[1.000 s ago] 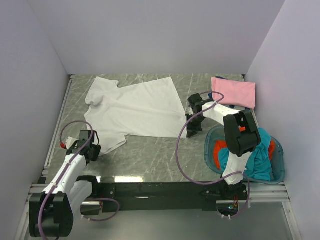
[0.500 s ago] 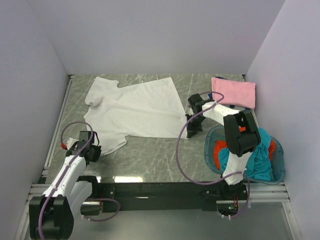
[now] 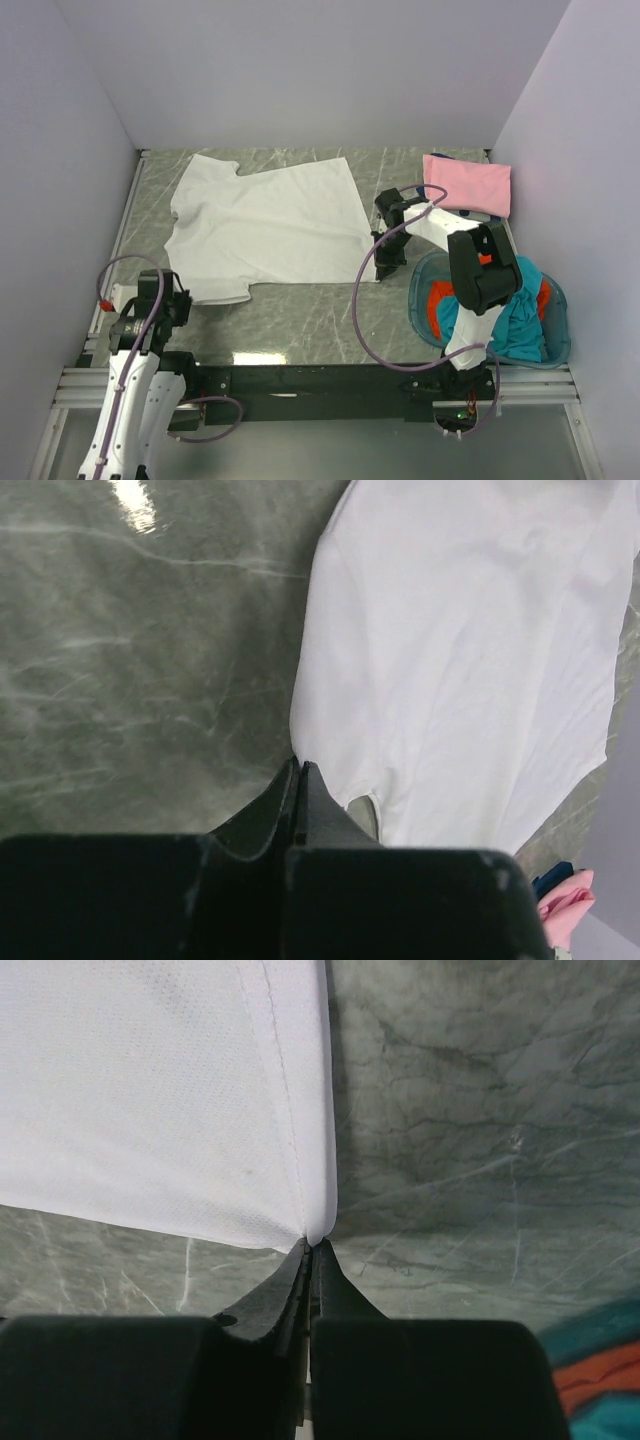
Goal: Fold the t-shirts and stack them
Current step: Fold the tshirt
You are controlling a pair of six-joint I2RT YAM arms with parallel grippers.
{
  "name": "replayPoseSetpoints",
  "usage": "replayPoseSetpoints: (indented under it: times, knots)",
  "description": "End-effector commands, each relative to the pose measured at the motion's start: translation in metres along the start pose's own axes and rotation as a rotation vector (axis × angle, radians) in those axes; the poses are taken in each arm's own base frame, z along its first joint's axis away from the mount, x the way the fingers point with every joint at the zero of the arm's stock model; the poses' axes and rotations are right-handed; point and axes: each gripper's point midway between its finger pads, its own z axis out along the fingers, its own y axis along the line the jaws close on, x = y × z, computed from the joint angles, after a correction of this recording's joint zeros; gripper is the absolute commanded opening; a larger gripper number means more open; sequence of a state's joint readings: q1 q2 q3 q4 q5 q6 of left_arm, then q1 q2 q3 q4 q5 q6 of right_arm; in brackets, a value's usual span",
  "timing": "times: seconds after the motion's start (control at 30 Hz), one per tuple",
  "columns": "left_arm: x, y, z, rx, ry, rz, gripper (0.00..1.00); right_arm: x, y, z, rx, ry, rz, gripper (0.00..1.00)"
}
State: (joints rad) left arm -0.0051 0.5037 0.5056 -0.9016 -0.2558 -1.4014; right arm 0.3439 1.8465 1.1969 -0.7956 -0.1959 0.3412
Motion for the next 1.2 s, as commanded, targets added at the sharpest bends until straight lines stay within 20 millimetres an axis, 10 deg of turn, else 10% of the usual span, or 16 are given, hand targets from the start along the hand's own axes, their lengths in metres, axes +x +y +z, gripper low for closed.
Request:
replayPoseSetpoints:
  times: [0.0, 0.53, 1.17]
  knots:
    - [-0.008, 0.006, -0.025, -0.02, -0.011, -0.039, 0.0, -0.002, 0.009, -0.023, -0.006, -0.039, -0.041, 0.0]
    - [-0.029, 0.018, -0.077, -0.006, -0.06, 0.044, 0.0, 0.022, 0.009, -0.037, 0.004, -0.009, -0.054, 0.0]
    - [-0.023, -0.101, -0.029, 0.193, -0.014, 0.386, 0.0, -0.03, 0.031, -0.064, 0.019, -0.059, -0.081, 0.0]
